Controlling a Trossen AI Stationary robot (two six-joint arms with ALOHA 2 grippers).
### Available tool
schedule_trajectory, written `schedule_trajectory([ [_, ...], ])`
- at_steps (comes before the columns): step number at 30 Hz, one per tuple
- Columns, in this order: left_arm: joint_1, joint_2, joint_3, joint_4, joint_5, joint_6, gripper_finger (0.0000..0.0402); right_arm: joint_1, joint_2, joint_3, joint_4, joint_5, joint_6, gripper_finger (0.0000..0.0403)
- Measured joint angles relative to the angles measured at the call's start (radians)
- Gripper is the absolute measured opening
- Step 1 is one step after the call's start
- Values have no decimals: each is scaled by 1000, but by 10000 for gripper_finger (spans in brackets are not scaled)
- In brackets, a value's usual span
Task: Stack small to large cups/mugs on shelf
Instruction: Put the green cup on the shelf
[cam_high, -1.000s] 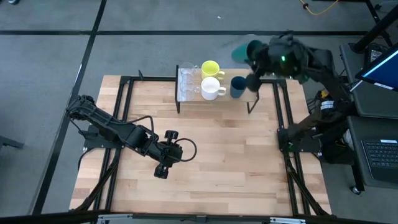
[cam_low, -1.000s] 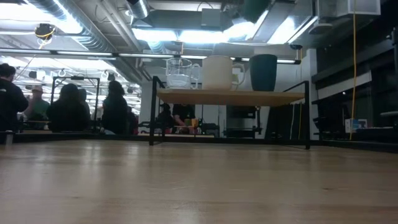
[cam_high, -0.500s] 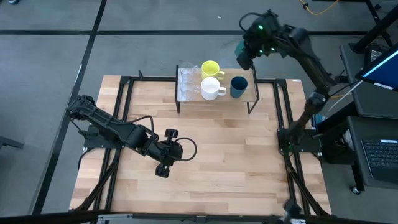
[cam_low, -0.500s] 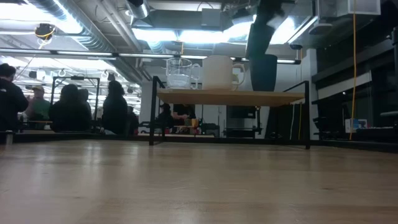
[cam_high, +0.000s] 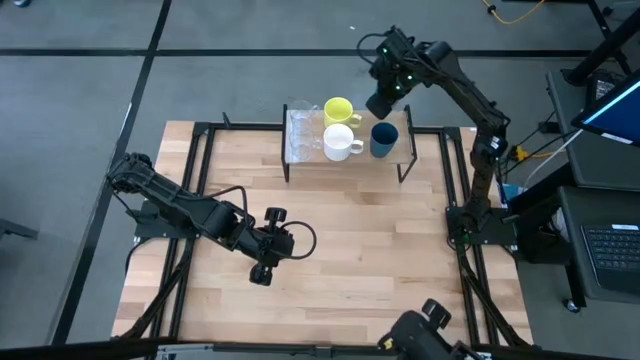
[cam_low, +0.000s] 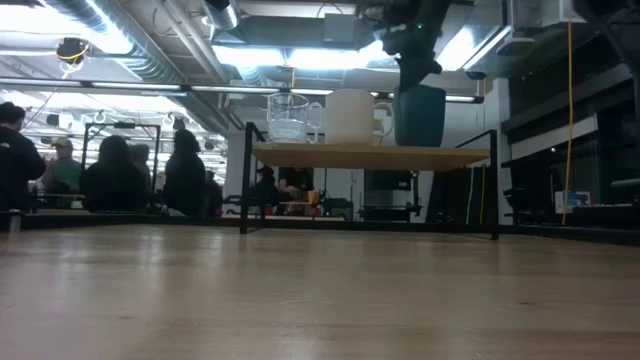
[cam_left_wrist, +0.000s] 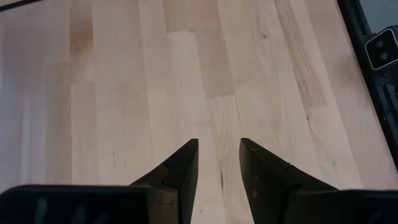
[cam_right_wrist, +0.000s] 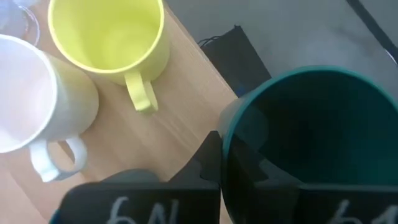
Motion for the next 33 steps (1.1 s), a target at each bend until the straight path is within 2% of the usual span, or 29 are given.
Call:
schedule_trajectory([
  [8, 0, 0, 0, 0, 0, -2, 111, 0, 38, 0, -10, -1, 24, 7],
  [13, 0, 0, 0, 0, 0, -2, 111, 0, 57, 0, -26, -50, 80, 7],
  [33, 0, 0, 0, 0, -1, -2, 111, 33, 60, 1, -70, -53, 126, 9],
])
